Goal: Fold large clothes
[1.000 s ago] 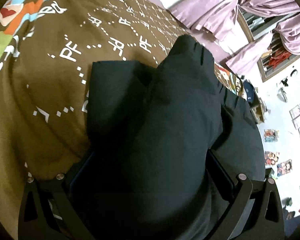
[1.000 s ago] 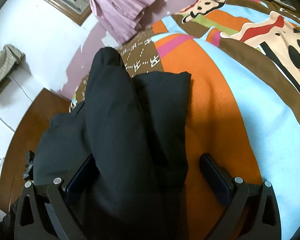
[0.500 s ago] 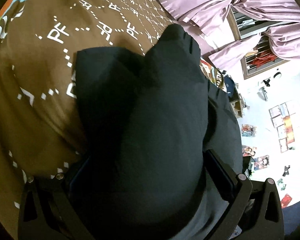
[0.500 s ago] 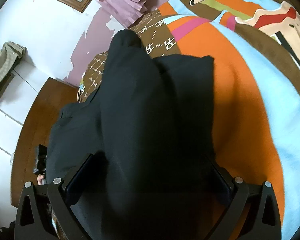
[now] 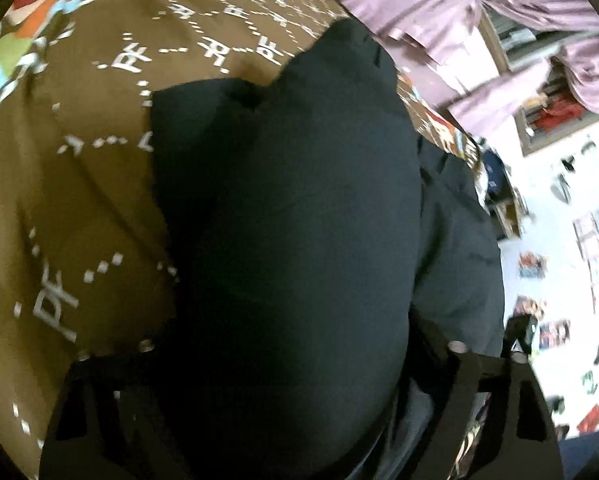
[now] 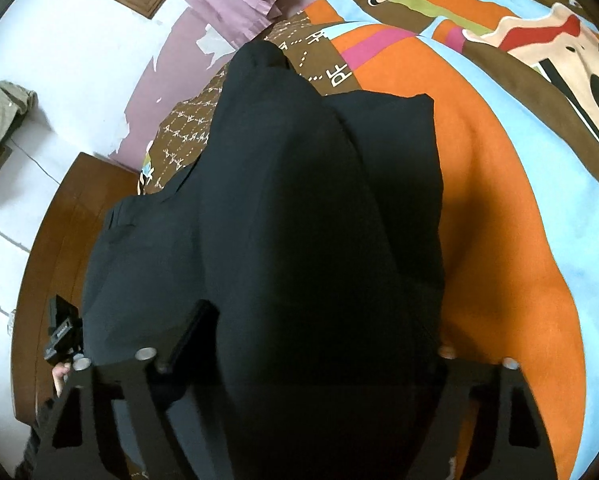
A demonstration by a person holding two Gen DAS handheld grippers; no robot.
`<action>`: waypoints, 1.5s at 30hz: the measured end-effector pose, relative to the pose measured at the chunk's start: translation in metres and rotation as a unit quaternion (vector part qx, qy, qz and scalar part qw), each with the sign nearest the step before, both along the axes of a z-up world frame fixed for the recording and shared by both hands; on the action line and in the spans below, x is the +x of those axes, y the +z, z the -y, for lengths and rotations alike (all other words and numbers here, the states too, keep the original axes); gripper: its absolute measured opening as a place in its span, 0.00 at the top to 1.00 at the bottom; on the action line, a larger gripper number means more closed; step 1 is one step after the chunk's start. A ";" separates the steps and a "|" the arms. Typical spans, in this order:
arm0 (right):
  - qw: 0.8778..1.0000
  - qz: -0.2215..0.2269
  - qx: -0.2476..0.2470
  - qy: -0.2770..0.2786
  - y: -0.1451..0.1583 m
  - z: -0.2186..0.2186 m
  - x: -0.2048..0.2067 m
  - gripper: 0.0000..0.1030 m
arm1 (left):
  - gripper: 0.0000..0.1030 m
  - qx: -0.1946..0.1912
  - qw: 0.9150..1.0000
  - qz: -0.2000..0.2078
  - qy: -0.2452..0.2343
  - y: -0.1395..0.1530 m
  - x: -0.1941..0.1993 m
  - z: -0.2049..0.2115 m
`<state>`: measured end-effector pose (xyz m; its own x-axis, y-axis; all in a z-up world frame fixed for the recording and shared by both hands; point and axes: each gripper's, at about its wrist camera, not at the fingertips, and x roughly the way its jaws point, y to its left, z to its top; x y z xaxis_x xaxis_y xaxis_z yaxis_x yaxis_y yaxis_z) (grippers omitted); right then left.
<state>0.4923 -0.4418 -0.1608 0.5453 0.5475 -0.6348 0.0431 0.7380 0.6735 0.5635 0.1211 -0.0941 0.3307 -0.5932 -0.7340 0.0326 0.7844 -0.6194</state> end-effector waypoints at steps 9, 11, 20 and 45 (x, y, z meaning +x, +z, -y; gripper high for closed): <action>0.998 0.060 -0.033 0.008 0.049 -0.022 -0.012 0.82 | 0.66 0.000 0.999 0.035 0.029 0.021 -0.038 0.002; 0.997 0.076 -0.026 0.009 0.062 -0.026 -0.012 0.83 | 0.67 -0.005 0.999 0.036 0.030 0.027 -0.044 0.003; 0.990 0.132 -0.021 0.047 0.110 -0.077 -0.010 0.85 | 0.71 -0.021 0.998 0.041 0.040 0.063 -0.060 -0.012; 0.989 0.057 -0.132 0.040 0.073 -0.125 -0.005 0.64 | 0.50 0.022 0.994 0.027 0.106 0.052 -0.097 -0.076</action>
